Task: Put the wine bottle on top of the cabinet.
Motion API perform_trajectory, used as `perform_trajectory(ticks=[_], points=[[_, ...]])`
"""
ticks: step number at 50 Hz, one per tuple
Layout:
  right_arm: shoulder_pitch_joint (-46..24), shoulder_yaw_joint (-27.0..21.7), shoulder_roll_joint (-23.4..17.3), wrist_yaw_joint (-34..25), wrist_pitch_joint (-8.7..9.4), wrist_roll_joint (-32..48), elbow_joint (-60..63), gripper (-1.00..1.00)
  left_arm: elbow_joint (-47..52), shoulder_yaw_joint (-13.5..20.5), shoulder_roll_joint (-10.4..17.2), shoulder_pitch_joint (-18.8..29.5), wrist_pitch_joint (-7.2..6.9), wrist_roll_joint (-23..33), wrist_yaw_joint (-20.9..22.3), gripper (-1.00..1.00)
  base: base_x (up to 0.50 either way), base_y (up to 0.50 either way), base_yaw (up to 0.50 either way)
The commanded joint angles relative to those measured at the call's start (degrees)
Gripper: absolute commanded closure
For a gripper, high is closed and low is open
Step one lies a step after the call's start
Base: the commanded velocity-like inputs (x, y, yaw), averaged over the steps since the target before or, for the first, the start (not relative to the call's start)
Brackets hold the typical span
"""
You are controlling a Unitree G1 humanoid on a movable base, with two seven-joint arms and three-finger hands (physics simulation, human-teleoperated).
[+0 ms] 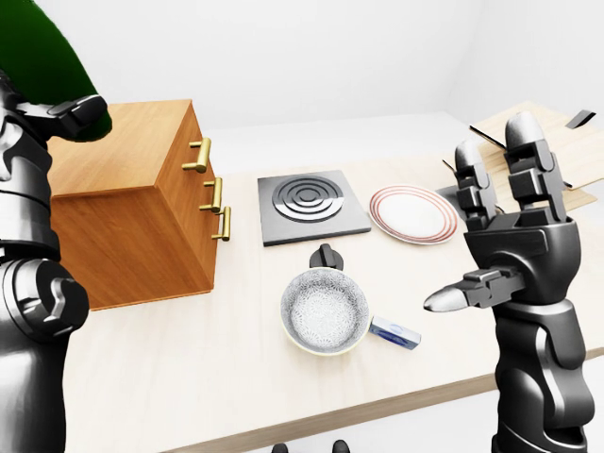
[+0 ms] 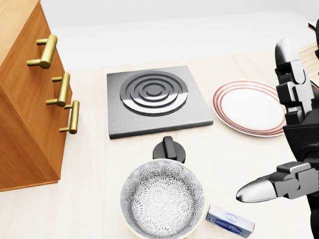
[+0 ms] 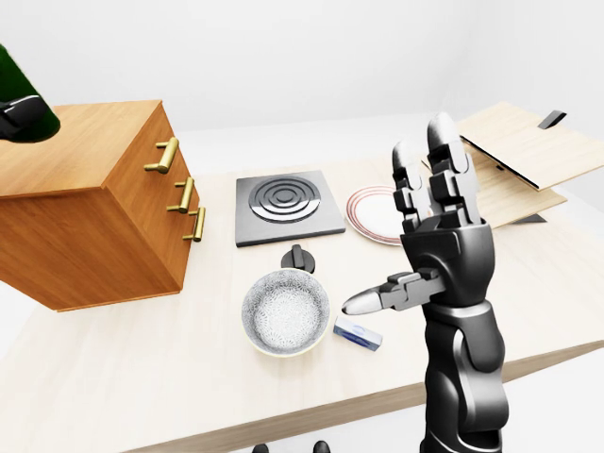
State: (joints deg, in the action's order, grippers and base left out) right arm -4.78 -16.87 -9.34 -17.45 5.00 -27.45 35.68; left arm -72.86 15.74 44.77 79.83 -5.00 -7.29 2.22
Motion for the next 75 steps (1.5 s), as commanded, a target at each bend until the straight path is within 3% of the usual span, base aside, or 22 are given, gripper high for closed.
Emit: perform_trajectory(ticks=[1, 14, 36, 62, 64, 65, 66, 75], points=[[0.7, 0.4, 0.4, -0.4, 0.00, 0.7, -0.5, -1.00, -1.3, 1.7, -0.4, 1.2, 0.00, 0.0, -3.3, 1.00, 0.00, 0.00, 0.00], [2.4, -0.6, 0.7, -1.3, 0.00, 1.0, 0.4, -1.00, -2.4, 3.7, -1.6, -1.5, 0.00, -1.2, -6.0, 1.00, 0.00, 0.00, 0.00], [3.3, -1.1, 1.1, -1.8, 0.00, 1.6, 0.8, -1.00, -3.2, 3.8, -3.5, -3.6, 0.00, -0.3, -9.2, 1.00, 0.00, 0.00, 0.00], [3.1, -2.1, 1.1, -1.0, 0.00, 1.3, 3.6, -1.00, -3.6, 4.5, -5.3, -6.9, 0.00, 0.7, -10.0, 0.96, 0.00, 0.00, 0.00], [2.8, -2.1, 1.1, -0.8, 0.00, 1.2, 3.7, -1.00, -3.6, 4.4, -5.2, -6.9, 0.00, 0.8, -9.8, 0.87, 0.00, 0.00, 0.00], [2.6, -2.0, 1.0, -0.7, 0.00, 1.3, 3.8, -1.00, -3.6, 4.5, -5.1, -6.9, 0.00, 0.8, -9.8, 0.19, 0.00, 0.00, 0.00], [2.2, -2.1, 1.0, -0.6, 0.00, 1.2, 3.6, -1.00, -3.5, 3.9, -5.0, -7.1, 0.00, 1.5, -9.9, -1.00, 0.00, 0.00, 0.00], [2.2, -1.5, 0.9, -0.6, 0.00, 1.4, 3.3, -1.00, -3.4, 3.9, -4.5, -7.1, 0.00, 2.2, -9.7, -1.00, 0.00, 0.00, 0.00]])
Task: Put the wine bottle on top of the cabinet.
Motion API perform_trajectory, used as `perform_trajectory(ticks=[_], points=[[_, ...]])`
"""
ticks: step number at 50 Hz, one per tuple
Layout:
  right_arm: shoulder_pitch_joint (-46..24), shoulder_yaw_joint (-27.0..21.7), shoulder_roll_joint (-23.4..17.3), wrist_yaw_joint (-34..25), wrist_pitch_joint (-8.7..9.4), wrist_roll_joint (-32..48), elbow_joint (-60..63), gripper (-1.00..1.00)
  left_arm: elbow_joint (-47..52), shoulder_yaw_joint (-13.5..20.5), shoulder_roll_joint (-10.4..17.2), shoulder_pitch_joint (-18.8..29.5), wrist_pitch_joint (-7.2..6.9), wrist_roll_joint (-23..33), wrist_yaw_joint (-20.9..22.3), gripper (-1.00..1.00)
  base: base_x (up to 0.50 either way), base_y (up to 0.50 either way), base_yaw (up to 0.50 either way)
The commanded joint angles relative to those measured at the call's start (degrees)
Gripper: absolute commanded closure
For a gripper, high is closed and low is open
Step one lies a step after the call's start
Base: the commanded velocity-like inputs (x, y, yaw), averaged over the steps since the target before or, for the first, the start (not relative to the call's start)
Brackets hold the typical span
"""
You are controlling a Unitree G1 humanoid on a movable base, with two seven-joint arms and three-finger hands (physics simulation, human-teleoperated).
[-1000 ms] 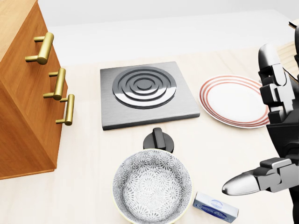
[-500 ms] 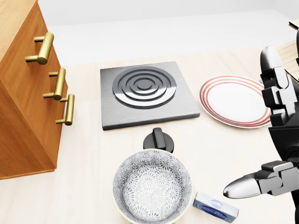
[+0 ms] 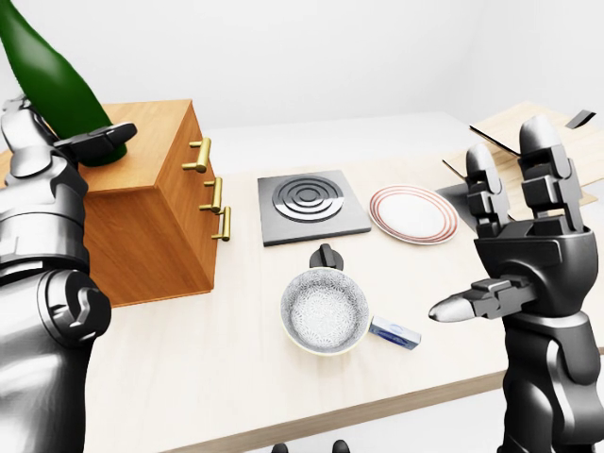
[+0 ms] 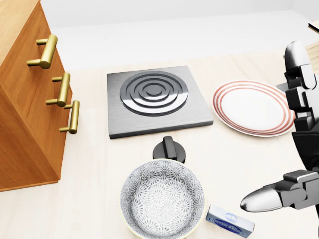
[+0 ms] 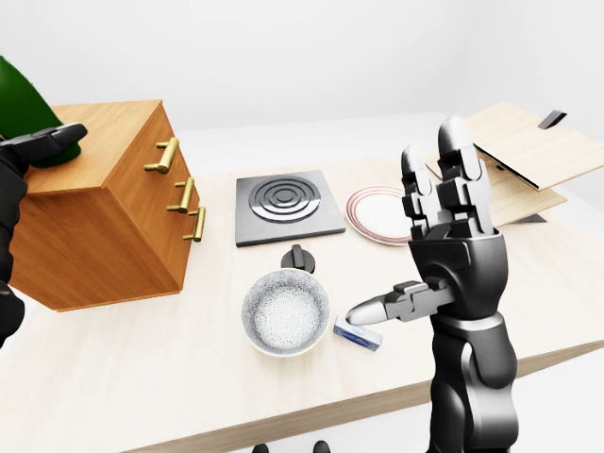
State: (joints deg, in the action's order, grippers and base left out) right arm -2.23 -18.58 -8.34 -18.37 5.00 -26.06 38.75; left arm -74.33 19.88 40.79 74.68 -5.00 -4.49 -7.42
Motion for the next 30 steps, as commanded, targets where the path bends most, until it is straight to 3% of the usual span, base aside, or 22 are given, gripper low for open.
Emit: perform_trajectory(ticks=[1, 30], points=[[-0.2, 0.2, -0.1, 0.3, 0.00, 0.0, 0.4, -1.00, -1.9, -0.4, -0.5, -1.8, 0.00, -0.4, -0.2, -1.00, 0.00, 0.00, 0.00], [-0.4, 0.1, -0.1, 0.2, 0.00, -0.3, 0.1, -1.00, -1.3, -0.7, 0.9, -1.2, 0.00, -0.3, 0.1, -1.00, 0.00, 0.00, 0.00]])
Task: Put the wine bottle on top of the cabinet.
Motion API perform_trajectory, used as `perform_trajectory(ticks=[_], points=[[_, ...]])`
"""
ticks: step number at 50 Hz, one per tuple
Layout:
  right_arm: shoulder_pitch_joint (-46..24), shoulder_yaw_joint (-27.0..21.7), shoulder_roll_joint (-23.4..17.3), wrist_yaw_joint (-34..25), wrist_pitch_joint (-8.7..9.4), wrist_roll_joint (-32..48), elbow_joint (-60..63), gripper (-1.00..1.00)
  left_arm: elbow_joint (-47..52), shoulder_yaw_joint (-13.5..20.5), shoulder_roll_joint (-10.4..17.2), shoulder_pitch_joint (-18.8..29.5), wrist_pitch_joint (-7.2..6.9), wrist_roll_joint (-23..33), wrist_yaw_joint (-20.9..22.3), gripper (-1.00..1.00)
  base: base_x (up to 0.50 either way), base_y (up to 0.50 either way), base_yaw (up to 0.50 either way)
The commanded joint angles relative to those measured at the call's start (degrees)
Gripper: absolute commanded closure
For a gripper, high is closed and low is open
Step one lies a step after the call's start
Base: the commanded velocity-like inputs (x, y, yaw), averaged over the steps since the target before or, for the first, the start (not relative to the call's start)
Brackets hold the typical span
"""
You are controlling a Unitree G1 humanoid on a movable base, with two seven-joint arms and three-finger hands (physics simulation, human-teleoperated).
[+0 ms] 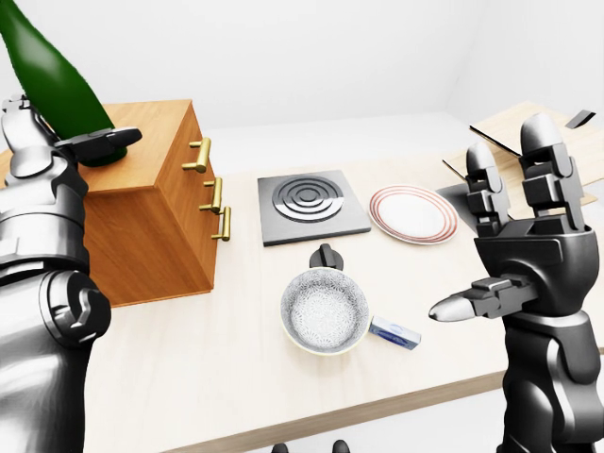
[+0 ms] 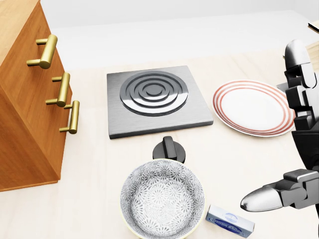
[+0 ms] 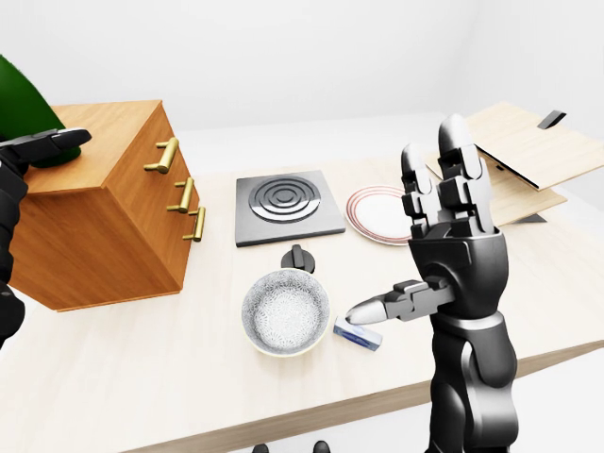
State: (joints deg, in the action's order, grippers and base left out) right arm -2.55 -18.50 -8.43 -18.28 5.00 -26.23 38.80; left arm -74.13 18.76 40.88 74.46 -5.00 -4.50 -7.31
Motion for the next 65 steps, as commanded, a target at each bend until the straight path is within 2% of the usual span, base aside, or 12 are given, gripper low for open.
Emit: perform_trajectory(ticks=[1, 8, 27, 28, 33, 39, 47, 52, 58, 62, 64, 65], points=[[-0.2, 0.1, -0.1, 0.1, 0.00, -0.1, -0.2, -1.00, -1.3, 0.4, 1.0, -1.0, 0.00, -0.5, 0.2, -1.00, 0.00, 0.00, 0.00], [-0.8, 0.8, -0.2, 0.3, 0.00, 0.2, -1.0, -1.00, -0.2, -0.5, 2.5, -0.1, 0.00, -1.5, 1.7, -1.00, 0.00, 0.00, 0.00], [-1.4, 2.3, -0.2, -0.3, 0.00, 1.0, -3.9, -1.00, 7.0, -1.7, 11.3, 4.0, 0.00, -5.9, 4.1, -1.00, 0.00, 0.00, 0.00], [-1.3, 2.2, -0.2, -0.2, 0.00, 0.9, -3.7, -1.00, 7.7, -1.3, 11.4, 2.7, 0.00, -6.4, 4.4, -1.00, 0.00, 0.00, 0.00], [-1.5, 1.7, -0.4, 0.0, 0.00, 0.5, -2.9, -1.00, 16.7, -0.7, 15.3, 0.3, 0.00, -9.1, 6.6, -1.00, 0.00, 0.00, 0.00], [-1.5, 2.5, 0.0, 0.1, 0.00, 0.6, -2.9, -1.00, 28.5, 0.7, 19.5, -0.6, 0.00, -12.9, 5.8, -1.00, 0.00, 0.00, 0.00], [-1.5, 2.2, 0.1, 0.7, 0.00, -0.1, -0.9, -1.00, 50.7, 2.9, 22.5, -4.5, 0.00, -21.2, 0.8, -1.00, 0.00, 0.00, 0.00], [-0.5, 2.0, 0.3, 0.8, 0.00, -0.4, 0.8, -1.00, 64.8, 3.7, 21.3, -5.7, 0.00, -28.7, -4.4, -1.00, 0.00, 0.00, 0.00], [1.2, 1.5, 1.0, 0.8, 0.00, -1.0, 3.5, -1.00, 77.5, 3.0, 15.0, -7.9, 0.00, -33.4, -11.1, -1.00, 0.00, 0.00, 0.00], [1.7, 1.5, 1.4, 1.1, 0.00, -1.3, 5.2, -1.00, 85.8, 4.5, 10.3, -11.2, 0.00, -36.8, -15.6, -1.00, 0.00, 0.00, 0.00], [1.8, 1.6, 1.6, 1.4, 0.00, -1.4, 5.9, -1.00, 90.2, 5.2, 8.5, -13.5, 0.00, -38.9, -17.2, -1.00, 0.00, 0.00, 0.00], [1.9, 1.8, 1.7, 1.4, 0.00, -1.4, 6.3, -1.00, 90.5, 4.7, 8.7, -11.7, 0.00, -39.8, -18.4, -1.00, 0.00, 0.00, 0.00]])
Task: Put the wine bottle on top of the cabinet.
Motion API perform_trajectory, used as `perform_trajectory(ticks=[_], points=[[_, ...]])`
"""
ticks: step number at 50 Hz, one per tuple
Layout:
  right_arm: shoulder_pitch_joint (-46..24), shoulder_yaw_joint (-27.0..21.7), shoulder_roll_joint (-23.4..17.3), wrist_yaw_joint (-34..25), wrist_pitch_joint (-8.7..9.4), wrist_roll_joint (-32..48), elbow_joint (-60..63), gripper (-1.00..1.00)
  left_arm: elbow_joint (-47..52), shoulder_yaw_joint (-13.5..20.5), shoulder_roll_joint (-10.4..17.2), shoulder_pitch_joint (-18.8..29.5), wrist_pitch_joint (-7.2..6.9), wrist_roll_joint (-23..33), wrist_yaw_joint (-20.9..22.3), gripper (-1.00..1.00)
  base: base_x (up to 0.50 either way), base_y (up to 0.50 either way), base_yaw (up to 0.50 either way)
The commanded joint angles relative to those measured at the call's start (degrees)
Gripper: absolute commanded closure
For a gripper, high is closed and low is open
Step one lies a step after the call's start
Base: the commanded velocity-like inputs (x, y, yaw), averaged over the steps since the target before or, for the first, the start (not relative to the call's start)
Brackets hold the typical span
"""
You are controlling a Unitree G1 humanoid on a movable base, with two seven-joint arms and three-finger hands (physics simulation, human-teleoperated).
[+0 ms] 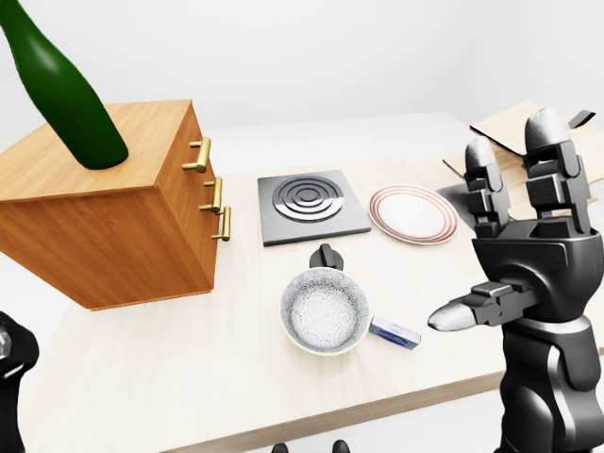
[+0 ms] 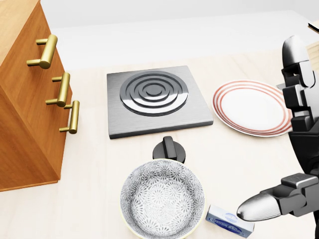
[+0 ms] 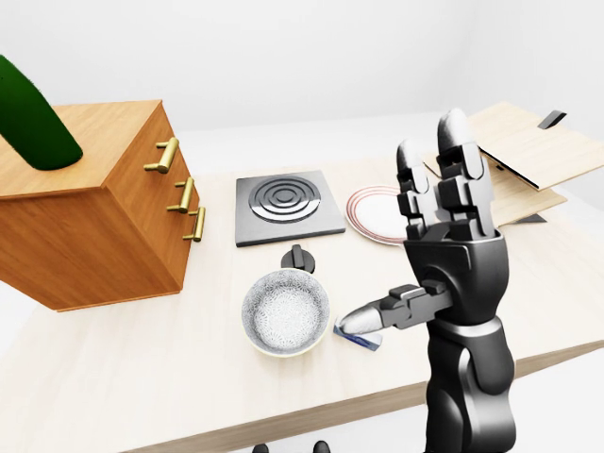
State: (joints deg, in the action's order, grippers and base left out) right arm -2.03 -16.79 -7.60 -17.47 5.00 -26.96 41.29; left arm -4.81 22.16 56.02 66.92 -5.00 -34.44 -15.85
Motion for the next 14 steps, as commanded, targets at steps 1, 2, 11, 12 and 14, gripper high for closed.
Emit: perform_trajectory(ticks=[1, 2, 11, 12, 14], points=[[1.6, 0.2, 1.1, 0.7, 0.00, -0.7, 4.2, -1.00, 24.3, 2.0, -7.8, -5.3, 0.00, -11.8, -11.2, -1.00, 0.00, 0.00, 0.00], [1.8, 0.5, 1.4, 1.1, 0.00, -0.9, 5.3, -1.00, 29.7, 3.0, -9.8, -7.9, 0.00, -13.6, -13.7, -1.00, 0.00, 0.00, 0.00], [3.2, 2.2, 2.4, 1.2, 0.00, -0.2, 6.1, -1.00, 46.9, 4.7, -15.3, -21.6, 0.00, -32.8, -14.2, -1.00, 0.00, 0.00, 0.00], [3.7, 3.0, 2.6, 1.2, 0.00, 0.2, 6.2, -1.00, 49.9, 4.5, -16.8, -24.7, 0.00, -35.5, -14.2, -1.00, 0.00, 0.00, 0.00], [4.3, 3.5, 2.8, 0.9, 0.00, 0.7, 6.1, -1.00, 52.8, 2.9, -16.4, -28.6, 0.00, -36.3, -14.2, -1.00, 0.00, 0.00, 0.00]])
